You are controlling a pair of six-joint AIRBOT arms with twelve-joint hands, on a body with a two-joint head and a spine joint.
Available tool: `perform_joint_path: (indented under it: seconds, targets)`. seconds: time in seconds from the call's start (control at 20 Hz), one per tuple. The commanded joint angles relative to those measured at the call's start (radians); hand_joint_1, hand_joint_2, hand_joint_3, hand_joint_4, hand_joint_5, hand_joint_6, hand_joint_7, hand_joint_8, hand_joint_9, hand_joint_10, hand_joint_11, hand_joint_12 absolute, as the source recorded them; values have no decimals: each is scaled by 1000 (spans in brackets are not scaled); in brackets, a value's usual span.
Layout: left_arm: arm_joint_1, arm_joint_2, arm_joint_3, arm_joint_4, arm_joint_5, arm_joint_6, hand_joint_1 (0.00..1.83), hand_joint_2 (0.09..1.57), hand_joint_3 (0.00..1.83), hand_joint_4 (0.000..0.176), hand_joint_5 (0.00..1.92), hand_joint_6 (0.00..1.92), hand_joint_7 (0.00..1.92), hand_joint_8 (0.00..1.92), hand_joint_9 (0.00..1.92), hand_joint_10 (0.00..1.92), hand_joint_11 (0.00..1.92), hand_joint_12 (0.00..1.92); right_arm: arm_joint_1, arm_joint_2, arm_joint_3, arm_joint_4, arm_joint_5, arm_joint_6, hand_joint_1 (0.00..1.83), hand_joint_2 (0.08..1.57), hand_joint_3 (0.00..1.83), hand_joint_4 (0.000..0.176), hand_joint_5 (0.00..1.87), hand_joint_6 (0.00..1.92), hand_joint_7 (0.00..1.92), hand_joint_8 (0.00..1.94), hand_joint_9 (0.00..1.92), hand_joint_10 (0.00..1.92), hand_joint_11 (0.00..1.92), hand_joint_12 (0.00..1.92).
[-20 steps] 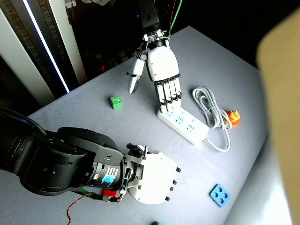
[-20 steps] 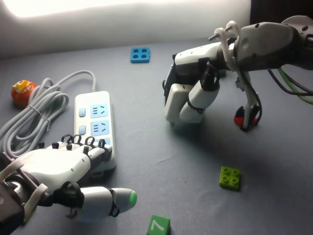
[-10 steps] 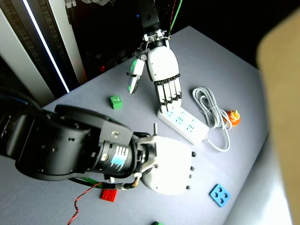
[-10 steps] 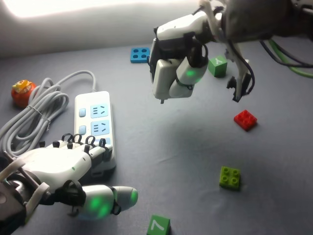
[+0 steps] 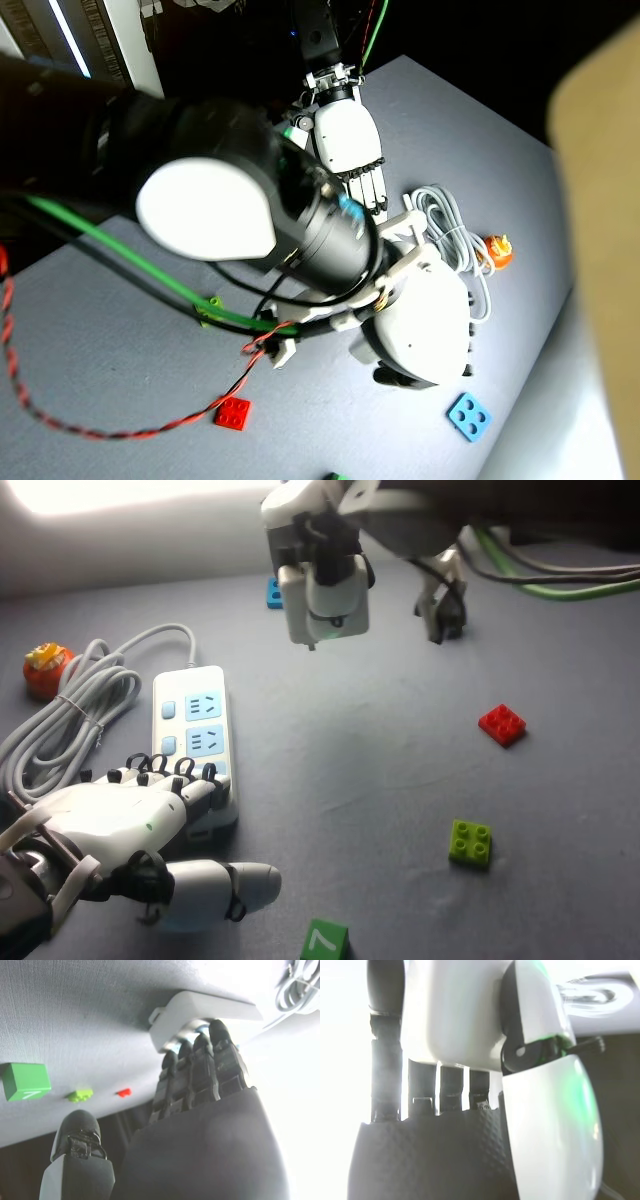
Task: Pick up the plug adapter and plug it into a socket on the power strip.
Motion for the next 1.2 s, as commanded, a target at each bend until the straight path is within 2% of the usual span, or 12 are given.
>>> perform_joint_path:
  seconds: [0.0,0.05,0.1,0.35,0.65,0.7,0.75,0.8,0.85,1.1,1.15]
  targets:
    - [-1,-7,6,12,-22,-5,0,1132,2,0,77,2,68,1,64,3,0,246,19,-8,-2,-93,80,36,1385,1076,0,0,918,995,1065,830,1085,913,922,991]
    - [0,-9,7,12,-22,-5,0,1130,1,0,84,4,80,5,77,7,0,261,19,-30,3,-162,73,74,1385,1077,0,0,914,1004,1058,840,1089,909,922,992]
    - [1,-9,7,11,-22,-5,0,1130,0,0,80,1,76,2,72,3,0,231,19,-48,11,-178,69,85,1386,1074,0,0,923,996,1068,827,1090,900,923,987]
    - [2,-9,7,2,-22,-3,0,1126,0,0,97,4,91,3,87,4,0,227,5,-148,90,-178,61,159,1386,1074,0,0,918,996,1074,805,1095,905,943,975]
    - [8,-8,6,2,-19,-1,0,1129,1,0,119,5,129,7,119,5,0,310,-26,-206,115,-178,107,168,1386,1074,0,0,930,997,1080,813,1075,906,930,957]
    - [8,-8,6,2,-19,-1,0,1129,1,0,119,5,128,5,120,5,0,313,-30,-211,116,-178,119,169,1270,1086,0,0,958,983,1130,773,1126,513,934,935]
    - [7,-7,6,2,-19,-1,0,1126,0,0,116,3,107,2,101,2,0,284,-36,-226,123,-178,125,177,1358,1063,18,0,945,977,1105,766,1122,748,942,941]
    - [7,-7,6,2,-19,-1,0,1126,0,0,116,3,107,2,101,2,0,284,-37,-229,124,-178,126,177,1358,1063,18,0,945,977,1105,766,1122,748,942,941]
    - [7,-7,5,2,-19,-1,0,1127,0,0,112,1,104,1,98,1,0,283,-40,-235,129,-178,126,179,1379,1073,6,0,929,998,1078,804,1080,891,938,958]
    - [8,-8,4,2,-19,1,0,1127,1,0,93,0,91,1,84,1,0,199,-50,-254,160,-178,151,205,1385,1077,0,0,925,1001,1063,836,1073,920,935,969]
    - [9,-7,4,2,-19,1,0,1127,0,0,96,1,98,3,92,3,0,221,-53,-254,162,-178,154,206,1269,1090,0,0,951,992,1118,796,1117,535,937,946]
